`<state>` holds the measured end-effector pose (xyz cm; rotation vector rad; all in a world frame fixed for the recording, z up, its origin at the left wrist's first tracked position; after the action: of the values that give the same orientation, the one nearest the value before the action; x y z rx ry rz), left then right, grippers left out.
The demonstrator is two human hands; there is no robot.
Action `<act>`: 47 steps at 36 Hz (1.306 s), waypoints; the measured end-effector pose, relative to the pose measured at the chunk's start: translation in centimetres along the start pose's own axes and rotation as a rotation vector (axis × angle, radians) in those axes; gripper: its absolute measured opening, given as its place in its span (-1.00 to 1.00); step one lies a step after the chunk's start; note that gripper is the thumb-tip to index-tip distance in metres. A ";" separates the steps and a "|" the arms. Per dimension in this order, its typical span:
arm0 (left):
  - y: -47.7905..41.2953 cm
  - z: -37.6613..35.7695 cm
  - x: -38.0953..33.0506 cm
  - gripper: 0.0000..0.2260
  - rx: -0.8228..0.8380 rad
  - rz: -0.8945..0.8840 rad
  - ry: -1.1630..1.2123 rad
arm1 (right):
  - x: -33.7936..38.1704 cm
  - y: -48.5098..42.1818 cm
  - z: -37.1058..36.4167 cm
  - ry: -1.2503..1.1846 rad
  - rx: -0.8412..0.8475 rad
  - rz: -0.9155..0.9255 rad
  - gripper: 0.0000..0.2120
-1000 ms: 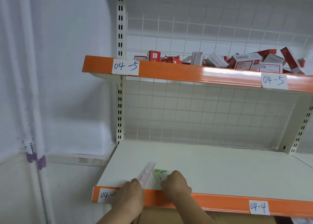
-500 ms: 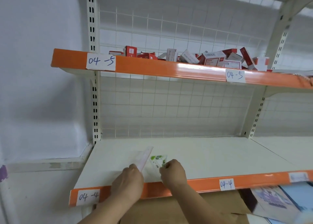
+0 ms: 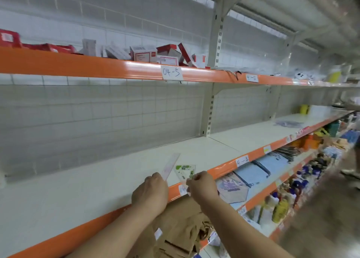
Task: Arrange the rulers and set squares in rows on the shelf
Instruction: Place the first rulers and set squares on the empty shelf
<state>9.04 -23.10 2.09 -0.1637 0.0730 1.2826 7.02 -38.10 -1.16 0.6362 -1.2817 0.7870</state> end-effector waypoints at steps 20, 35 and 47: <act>-7.1 -4.9 -31.1 -0.79 -0.017 -0.289 0.020 | -5.3 -14.0 28.5 0.026 -0.199 -0.062 -0.83; -15.7 -7.1 -43.5 -0.74 -0.044 -0.240 -0.026 | -6.1 -25.5 39.5 0.057 -0.209 -0.066 -0.85; -25.4 -9.1 -50.3 -0.80 -0.030 -0.301 -0.090 | -7.6 -36.5 42.7 0.038 -0.273 -0.107 -0.81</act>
<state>19.44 -79.20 2.47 -0.1369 -0.0470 0.9898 10.74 -94.63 -0.28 0.4626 -1.2812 0.5218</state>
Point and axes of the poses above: each hand's wrist, its own y-axis away from the middle knuckle, its own z-axis out of the back of the hand, x = y × z, the point moved 3 cm from there along -y, towards the middle knuckle, and after that the axes turned 13 degrees about -y, right-handed, at the moved point
